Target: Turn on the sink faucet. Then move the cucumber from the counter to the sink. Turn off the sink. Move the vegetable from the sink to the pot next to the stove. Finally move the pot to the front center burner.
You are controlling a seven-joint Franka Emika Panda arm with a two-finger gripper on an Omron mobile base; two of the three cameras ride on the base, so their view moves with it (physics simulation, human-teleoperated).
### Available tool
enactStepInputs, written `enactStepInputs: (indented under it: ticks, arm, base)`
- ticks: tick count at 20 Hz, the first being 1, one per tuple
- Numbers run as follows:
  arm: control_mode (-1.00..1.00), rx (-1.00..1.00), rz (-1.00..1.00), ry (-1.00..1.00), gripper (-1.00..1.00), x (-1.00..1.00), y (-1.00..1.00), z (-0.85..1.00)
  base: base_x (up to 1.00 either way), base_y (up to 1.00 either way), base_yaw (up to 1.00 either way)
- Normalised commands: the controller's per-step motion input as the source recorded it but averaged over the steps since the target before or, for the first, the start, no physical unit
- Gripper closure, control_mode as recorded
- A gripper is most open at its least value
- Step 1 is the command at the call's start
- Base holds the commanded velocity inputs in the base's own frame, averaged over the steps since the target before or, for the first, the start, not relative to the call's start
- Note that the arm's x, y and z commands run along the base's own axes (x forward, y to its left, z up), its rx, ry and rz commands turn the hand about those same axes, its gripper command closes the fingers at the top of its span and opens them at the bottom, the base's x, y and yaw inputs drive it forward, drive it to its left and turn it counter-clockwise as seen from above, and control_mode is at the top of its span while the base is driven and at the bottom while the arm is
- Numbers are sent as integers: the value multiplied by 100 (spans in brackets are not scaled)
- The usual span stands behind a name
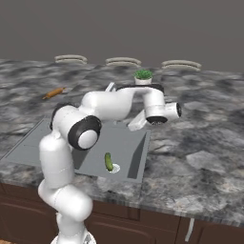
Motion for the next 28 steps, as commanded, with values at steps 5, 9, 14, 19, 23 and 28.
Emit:
enactStepInputs:
  ticks: [5, 9, 14, 19, 23, 28]
  arm:
    - [-100, -10, -10, 0, -100, -63, 31, 56]
    - [-100, -12, -13, 2, -100, -72, 20, 26]
    - [-100, -13, -16, 12, -100, -67, 27, 5]
    - [-100, -11, -19, 19, -100, -58, 35, 11]
    - [-100, -13, -20, 26, -100, -48, 41, 1]
    - [-100, -13, -18, 27, -100, -32, 39, 0]
  base:
    - [0, 0, 0]
    - [0, 0, 0]
    - [0, 0, 0]
    - [0, 0, 0]
    - [0, 0, 0]
    - [0, 0, 0]
